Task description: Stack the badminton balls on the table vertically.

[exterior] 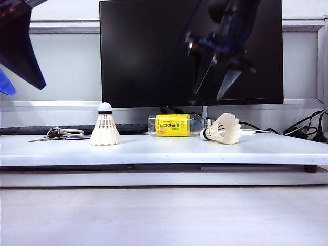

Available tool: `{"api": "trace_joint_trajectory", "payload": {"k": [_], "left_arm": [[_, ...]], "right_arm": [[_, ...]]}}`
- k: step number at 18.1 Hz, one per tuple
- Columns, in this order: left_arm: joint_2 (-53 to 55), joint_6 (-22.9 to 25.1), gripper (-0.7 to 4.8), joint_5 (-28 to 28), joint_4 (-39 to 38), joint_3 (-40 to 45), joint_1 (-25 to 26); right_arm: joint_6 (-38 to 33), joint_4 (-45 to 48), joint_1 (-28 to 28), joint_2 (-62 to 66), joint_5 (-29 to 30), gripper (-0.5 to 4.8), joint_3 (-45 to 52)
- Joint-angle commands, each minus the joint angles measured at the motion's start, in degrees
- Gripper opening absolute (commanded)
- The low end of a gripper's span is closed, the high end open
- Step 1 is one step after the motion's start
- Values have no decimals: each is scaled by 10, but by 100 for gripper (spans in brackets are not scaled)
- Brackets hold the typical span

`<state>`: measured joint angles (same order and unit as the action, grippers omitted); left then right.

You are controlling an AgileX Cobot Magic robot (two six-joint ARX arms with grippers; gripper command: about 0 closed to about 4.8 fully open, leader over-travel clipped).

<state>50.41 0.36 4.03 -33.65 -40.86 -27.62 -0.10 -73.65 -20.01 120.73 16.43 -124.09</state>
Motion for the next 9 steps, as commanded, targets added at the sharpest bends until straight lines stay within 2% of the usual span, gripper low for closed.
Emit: {"api": "trace_joint_trajectory", "payload": {"k": [1, 3, 7, 9], "left_arm": [[-2, -7, 341, 63, 16, -2, 0], [-2, -10, 341, 73, 25, -2, 0], [-2, -14, 341, 201, 59, -3, 0], [-2, -19, 341, 216, 66, -3, 0]], "right_arm": [[2, 5, -2, 37, 2, 379, -54], [8, 6, -2, 65, 2, 397, -87], [23, 20, -1, 107, -2, 407, -99], [37, 23, -1, 122, -37, 409, -99]]}}
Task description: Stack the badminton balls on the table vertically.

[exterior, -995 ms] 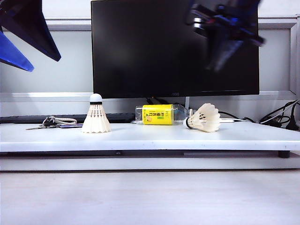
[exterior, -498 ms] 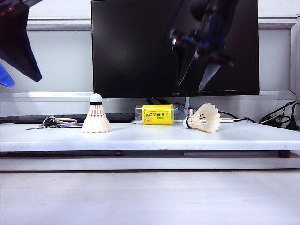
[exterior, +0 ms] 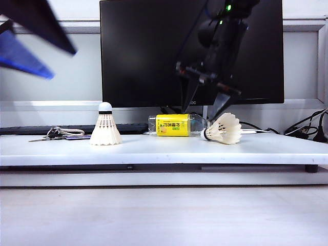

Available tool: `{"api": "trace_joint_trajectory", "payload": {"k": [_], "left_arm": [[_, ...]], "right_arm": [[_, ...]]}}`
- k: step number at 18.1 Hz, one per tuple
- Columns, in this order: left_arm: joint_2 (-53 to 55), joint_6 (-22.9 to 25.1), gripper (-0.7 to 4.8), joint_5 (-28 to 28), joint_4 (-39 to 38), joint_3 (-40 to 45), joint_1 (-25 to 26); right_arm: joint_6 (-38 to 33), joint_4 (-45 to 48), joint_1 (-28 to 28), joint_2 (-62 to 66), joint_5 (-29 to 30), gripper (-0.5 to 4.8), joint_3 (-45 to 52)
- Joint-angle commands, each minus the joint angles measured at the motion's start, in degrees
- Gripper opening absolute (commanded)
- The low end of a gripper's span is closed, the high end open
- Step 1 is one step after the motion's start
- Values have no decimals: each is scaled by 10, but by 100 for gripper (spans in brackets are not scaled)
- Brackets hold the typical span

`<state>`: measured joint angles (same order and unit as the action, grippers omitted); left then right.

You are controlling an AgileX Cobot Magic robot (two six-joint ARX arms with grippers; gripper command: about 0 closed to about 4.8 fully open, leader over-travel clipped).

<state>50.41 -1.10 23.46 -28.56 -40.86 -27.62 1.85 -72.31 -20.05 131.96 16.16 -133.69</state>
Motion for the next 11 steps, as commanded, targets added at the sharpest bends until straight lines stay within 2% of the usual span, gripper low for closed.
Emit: {"api": "trace_joint_trajectory", "payload": {"k": [1, 4, 11], "left_arm": [[-2, -5, 341, 22, 14, -2, 0], [-2, -4, 341, 23, 15, -2, 0], [-1, -4, 341, 39, 26, -2, 0]], "right_arm": [[21, 8, -1, 15, -49, 409, -3], [28, 8, -1, 20, -75, 409, -3], [68, -12, -1, 22, -59, 387, -3]]}}
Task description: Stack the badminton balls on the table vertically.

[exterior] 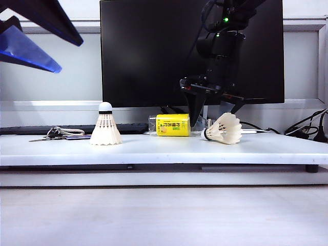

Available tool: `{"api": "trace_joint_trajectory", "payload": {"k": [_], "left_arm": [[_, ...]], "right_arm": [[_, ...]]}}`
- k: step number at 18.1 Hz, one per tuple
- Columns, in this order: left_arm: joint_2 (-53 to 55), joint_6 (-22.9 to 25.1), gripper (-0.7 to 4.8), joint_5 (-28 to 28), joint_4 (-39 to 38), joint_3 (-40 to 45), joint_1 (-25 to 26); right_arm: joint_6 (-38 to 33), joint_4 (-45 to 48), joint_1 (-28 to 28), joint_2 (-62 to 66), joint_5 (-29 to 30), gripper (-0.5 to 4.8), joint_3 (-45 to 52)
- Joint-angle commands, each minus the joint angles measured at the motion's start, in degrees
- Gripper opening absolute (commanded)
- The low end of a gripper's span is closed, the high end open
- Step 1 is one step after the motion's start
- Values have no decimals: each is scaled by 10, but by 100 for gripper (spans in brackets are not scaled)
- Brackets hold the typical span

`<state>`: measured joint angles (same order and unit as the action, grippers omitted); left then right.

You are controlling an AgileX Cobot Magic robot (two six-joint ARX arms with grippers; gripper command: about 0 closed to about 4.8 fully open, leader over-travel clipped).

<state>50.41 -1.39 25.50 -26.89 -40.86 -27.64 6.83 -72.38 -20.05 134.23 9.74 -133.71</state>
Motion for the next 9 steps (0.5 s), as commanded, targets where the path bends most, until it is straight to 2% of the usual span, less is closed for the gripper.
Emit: {"api": "trace_joint_trajectory", "payload": {"k": [1, 4, 9], "left_arm": [[-1, -2, 341, 24, 9, -2, 0], [-1, -2, 341, 33, 8, -2, 0], [-2, -2, 341, 33, -2, -2, 0]], "right_arm": [[24, -12, -1, 0, 5, 386, -3], [37, -11, -1, 3, 4, 353, -3], [39, -12, -1, 15, 4, 343, -3]]}}
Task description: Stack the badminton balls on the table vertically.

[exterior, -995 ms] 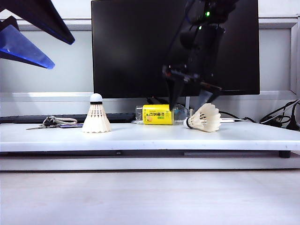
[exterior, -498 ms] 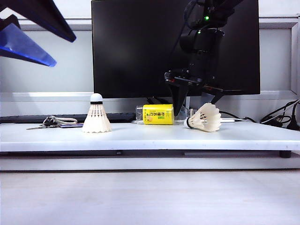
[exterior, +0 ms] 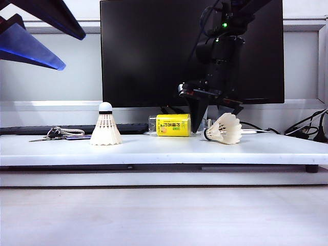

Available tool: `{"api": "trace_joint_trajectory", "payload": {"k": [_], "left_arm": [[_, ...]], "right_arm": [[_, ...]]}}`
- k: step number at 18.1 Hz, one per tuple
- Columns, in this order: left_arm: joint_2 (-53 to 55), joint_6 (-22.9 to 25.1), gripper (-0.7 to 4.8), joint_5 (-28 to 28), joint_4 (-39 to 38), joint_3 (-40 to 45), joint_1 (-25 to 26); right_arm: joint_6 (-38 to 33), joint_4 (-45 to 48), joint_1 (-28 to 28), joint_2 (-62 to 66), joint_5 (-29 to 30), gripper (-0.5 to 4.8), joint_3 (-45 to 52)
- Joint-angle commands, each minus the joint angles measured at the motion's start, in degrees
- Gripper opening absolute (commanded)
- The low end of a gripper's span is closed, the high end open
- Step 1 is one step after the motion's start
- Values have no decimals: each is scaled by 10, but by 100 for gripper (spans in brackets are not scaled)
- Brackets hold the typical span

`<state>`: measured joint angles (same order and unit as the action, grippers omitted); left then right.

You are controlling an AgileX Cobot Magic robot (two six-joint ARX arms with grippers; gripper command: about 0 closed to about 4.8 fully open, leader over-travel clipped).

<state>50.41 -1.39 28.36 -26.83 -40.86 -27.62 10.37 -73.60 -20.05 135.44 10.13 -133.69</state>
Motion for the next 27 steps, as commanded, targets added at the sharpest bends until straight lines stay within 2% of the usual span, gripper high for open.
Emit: {"api": "trace_joint_trajectory", "payload": {"k": [1, 5, 6, 8, 16, 18, 19, 27], "left_arm": [[-2, -2, 341, 4, -5, -2, 0], [-2, -2, 341, 4, -5, -2, 0], [-2, -2, 341, 4, -5, -2, 0], [-2, -2, 341, 4, -5, -2, 0], [-1, -2, 341, 4, -5, -2, 0], [-2, -2, 341, 14, -5, -2, 0], [-2, -2, 341, 15, -5, -2, 0], [-2, -2, 340, 15, -6, -2, 0]], "right_arm": [[4, 1, -1, 3, 0, 326, -3], [6, 17, -3, 4, 0, 320, -3], [6, 20, -5, 5, 0, 290, -3], [6, 19, -7, 9, 0, 283, -3], [6, -12, -10, 17, -28, 281, -3], [6, -12, -10, 17, -28, 253, -3], [6, -12, -10, 17, -28, 174, -3], [5, -12, -10, 17, -26, 169, -24]]}}
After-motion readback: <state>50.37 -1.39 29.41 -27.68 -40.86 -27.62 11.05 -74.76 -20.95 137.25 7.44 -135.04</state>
